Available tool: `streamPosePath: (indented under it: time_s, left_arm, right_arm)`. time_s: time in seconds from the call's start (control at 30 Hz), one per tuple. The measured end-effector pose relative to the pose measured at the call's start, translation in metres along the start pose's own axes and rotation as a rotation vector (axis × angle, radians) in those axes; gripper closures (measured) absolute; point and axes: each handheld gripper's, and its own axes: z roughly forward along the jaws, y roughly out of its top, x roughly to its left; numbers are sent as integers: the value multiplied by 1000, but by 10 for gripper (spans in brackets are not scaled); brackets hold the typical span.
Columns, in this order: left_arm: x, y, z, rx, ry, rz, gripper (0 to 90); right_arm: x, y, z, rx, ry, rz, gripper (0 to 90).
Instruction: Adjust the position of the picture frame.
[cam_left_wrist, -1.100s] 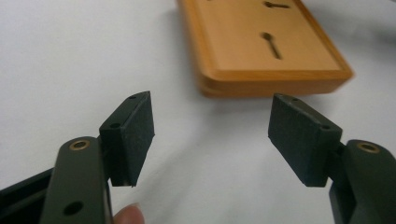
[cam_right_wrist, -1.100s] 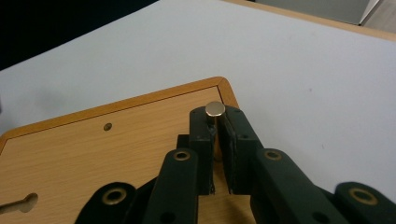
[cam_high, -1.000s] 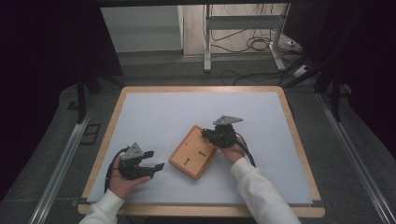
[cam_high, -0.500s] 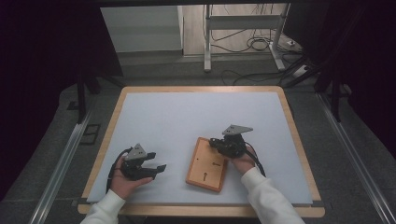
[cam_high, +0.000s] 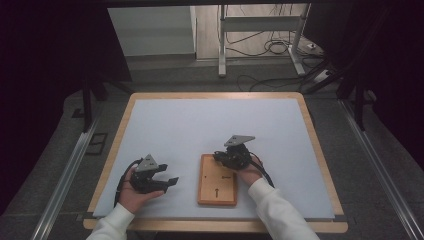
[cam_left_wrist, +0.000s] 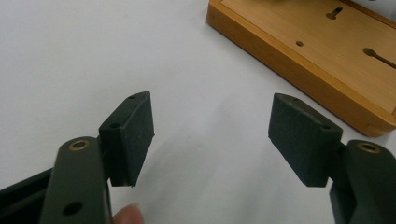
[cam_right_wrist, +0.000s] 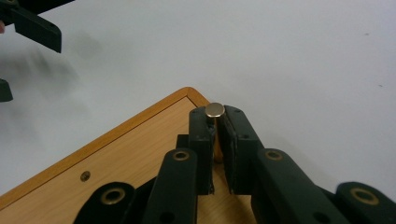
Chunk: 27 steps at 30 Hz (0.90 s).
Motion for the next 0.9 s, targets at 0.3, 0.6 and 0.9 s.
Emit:
streamPosePath:
  time_s: [0.3,0.6,0.9]
  left_arm:
    - [-1,0,2,7,-3,1,307]
    - [-1,-1,3,14,-2,7,307]
    - [-2,-1,5,21,11,15,308]
  right_arm:
    - [0,-1,1,-3,7,15,821]
    - [-4,-4,-22,-76,-28,53,598]
    - [-8,-27,-74,-72,-121,64,445]
